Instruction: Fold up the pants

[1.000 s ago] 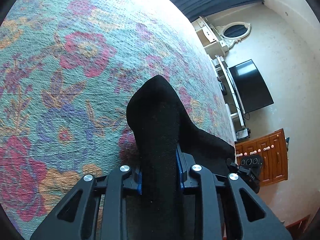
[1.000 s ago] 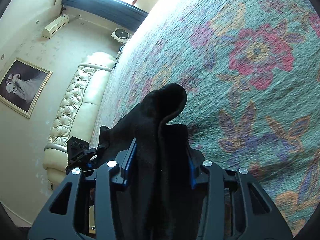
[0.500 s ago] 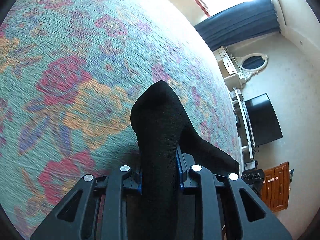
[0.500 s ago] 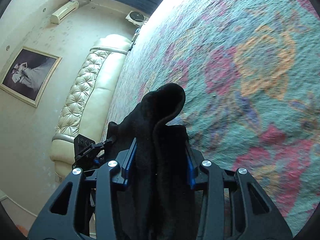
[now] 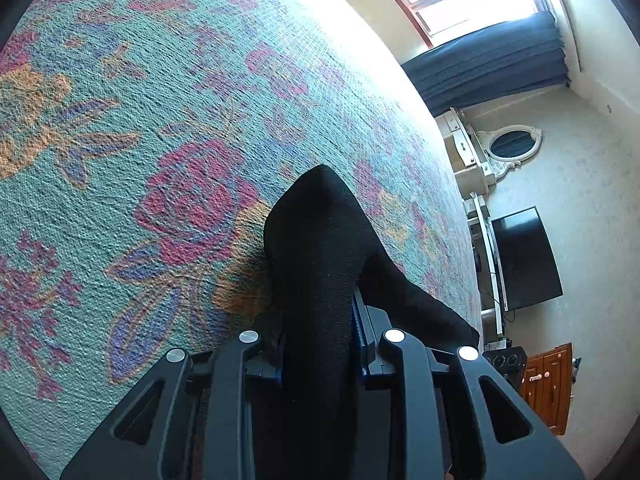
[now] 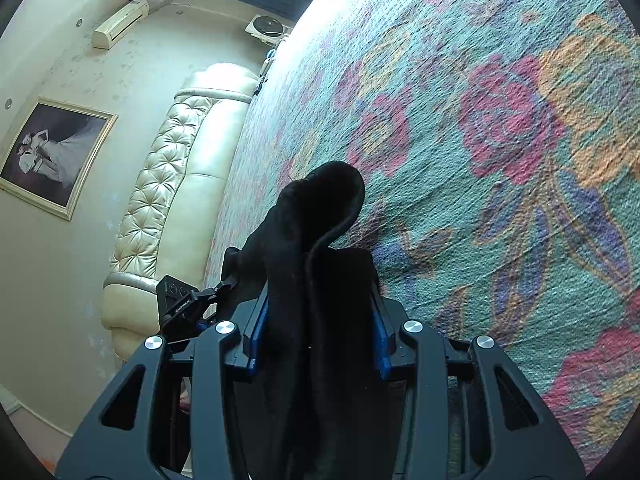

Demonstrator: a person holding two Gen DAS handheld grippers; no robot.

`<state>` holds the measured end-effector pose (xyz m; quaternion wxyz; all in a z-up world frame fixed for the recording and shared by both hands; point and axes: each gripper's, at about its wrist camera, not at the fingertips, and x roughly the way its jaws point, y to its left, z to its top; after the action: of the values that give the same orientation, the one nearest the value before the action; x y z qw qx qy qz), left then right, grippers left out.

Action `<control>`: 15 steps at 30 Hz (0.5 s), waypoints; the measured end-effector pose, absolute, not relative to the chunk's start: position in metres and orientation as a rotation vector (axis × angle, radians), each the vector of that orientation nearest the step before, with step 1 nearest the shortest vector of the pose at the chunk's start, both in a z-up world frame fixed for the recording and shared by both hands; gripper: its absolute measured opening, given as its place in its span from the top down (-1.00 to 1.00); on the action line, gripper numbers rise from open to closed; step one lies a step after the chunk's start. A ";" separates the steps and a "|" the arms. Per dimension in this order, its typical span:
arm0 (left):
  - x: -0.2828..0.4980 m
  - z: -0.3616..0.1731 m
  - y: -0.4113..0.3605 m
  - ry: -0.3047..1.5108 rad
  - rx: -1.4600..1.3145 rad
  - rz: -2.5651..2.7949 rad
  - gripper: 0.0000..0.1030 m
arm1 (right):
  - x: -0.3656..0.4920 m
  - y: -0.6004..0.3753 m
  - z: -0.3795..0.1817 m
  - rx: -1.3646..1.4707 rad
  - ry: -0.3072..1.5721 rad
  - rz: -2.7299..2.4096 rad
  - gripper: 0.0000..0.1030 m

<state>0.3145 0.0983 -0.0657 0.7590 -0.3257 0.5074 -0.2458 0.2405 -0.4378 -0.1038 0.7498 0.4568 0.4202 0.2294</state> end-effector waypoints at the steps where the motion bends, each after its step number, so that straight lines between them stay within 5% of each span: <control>1: 0.319 -0.067 0.098 1.109 -0.714 -0.536 0.49 | 0.242 -0.437 -0.104 1.001 0.921 0.498 0.23; 10: 0.325 -0.066 0.094 1.111 -0.704 -0.532 0.42 | 0.237 -0.442 -0.109 1.020 0.919 0.484 0.20; 15: 0.319 -0.068 0.102 1.103 -0.728 -0.562 0.21 | 0.232 -0.446 -0.110 1.029 0.916 0.474 0.00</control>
<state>0.3186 0.1020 -0.0676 0.7533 -0.3335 0.5051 -0.2574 0.2321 -0.4465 -0.1097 0.7462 0.4701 0.4188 0.2165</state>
